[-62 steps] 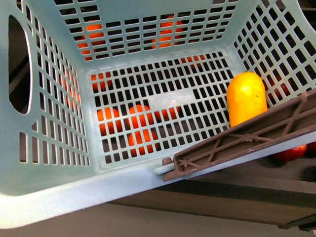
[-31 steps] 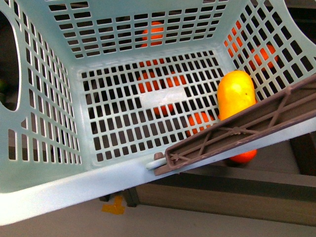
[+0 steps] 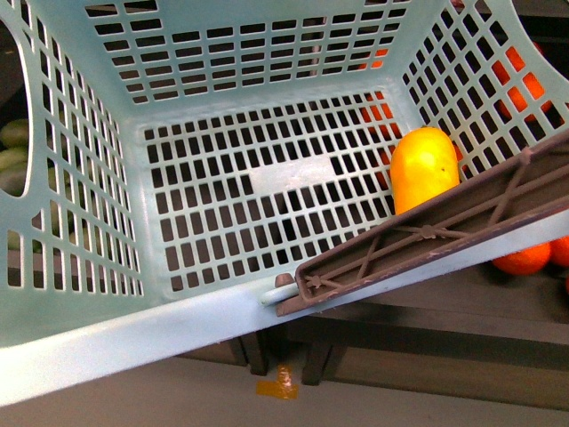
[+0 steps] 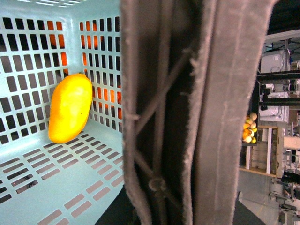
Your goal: Pick mango and avocado into basket
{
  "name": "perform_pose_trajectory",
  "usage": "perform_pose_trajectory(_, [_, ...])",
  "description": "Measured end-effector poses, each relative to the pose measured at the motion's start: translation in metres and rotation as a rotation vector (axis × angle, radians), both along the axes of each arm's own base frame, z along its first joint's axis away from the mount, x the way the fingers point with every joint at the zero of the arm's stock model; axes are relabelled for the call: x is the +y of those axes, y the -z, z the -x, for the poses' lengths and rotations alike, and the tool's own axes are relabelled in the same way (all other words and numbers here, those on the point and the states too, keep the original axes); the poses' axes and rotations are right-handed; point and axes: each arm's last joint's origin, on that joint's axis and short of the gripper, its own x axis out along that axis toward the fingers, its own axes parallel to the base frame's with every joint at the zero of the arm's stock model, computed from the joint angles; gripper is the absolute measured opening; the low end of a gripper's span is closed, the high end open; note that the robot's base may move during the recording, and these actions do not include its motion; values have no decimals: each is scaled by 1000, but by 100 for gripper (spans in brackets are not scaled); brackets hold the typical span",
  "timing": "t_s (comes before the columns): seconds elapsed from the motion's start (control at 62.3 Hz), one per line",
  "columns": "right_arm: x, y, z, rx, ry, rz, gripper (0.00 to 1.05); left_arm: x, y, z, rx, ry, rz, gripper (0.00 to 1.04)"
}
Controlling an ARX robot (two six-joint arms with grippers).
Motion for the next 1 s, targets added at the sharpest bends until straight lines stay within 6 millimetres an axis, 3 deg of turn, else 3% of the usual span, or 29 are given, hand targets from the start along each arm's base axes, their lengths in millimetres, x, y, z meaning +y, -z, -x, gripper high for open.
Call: perform_pose_trajectory(0.996, [0,0,0,2,-1,0,96,0,0,0,0,3,-1,15])
